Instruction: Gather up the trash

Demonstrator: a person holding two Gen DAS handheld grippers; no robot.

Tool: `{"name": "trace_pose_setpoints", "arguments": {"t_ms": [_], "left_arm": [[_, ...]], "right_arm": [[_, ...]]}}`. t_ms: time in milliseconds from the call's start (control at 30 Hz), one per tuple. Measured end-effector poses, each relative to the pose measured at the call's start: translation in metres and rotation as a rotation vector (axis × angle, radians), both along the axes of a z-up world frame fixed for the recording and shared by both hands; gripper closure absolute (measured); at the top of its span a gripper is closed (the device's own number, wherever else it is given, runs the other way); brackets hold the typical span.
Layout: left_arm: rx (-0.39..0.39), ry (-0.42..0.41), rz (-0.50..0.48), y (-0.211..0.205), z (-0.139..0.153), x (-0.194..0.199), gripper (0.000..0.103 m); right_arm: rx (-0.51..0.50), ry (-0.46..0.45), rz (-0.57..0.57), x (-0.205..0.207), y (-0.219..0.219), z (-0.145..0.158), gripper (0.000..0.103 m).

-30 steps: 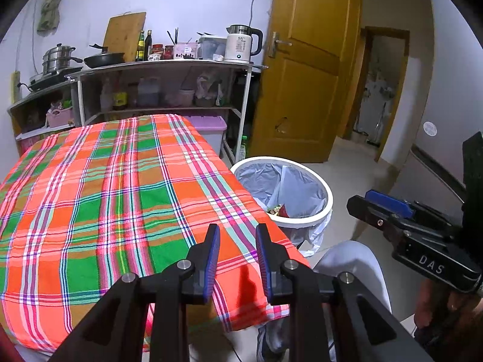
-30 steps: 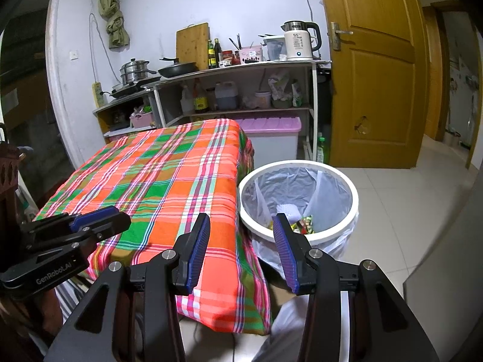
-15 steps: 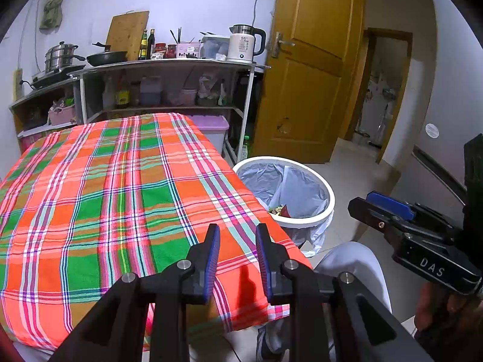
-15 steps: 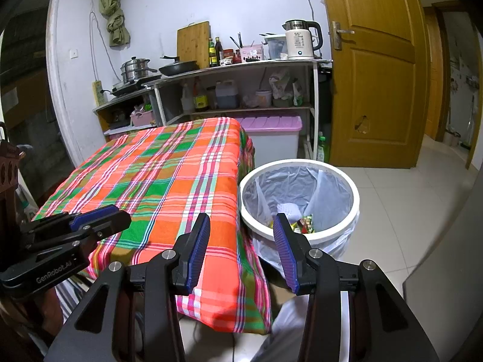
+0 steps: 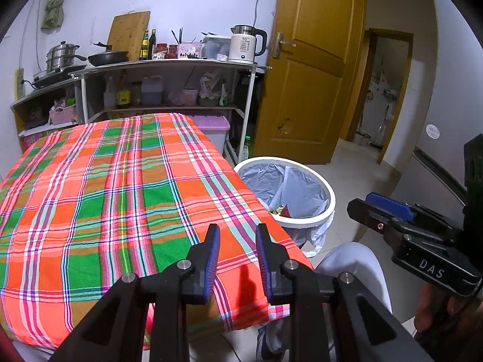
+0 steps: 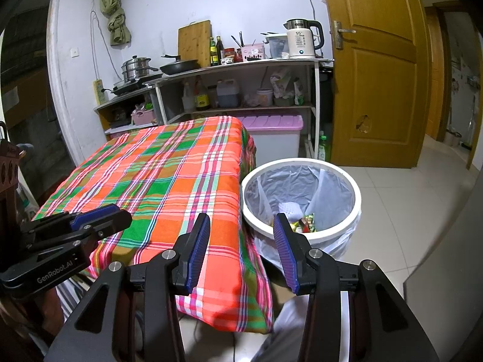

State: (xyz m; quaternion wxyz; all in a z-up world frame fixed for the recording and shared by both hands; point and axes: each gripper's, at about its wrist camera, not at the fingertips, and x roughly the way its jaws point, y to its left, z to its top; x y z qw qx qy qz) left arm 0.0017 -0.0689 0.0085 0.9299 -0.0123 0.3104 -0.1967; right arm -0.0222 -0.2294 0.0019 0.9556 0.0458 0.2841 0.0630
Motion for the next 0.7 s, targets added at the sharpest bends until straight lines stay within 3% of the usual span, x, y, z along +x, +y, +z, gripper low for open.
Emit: {"name": "trace_pose_setpoints", "arguments": {"t_ms": [700], "left_arm": [[0.000, -0.002, 0.004, 0.0008, -0.0011, -0.0012, 0.079]], "right_arm": [[0.001, 0.002, 0.001, 0.0000, 0.0011, 0.0004, 0.058]]}}
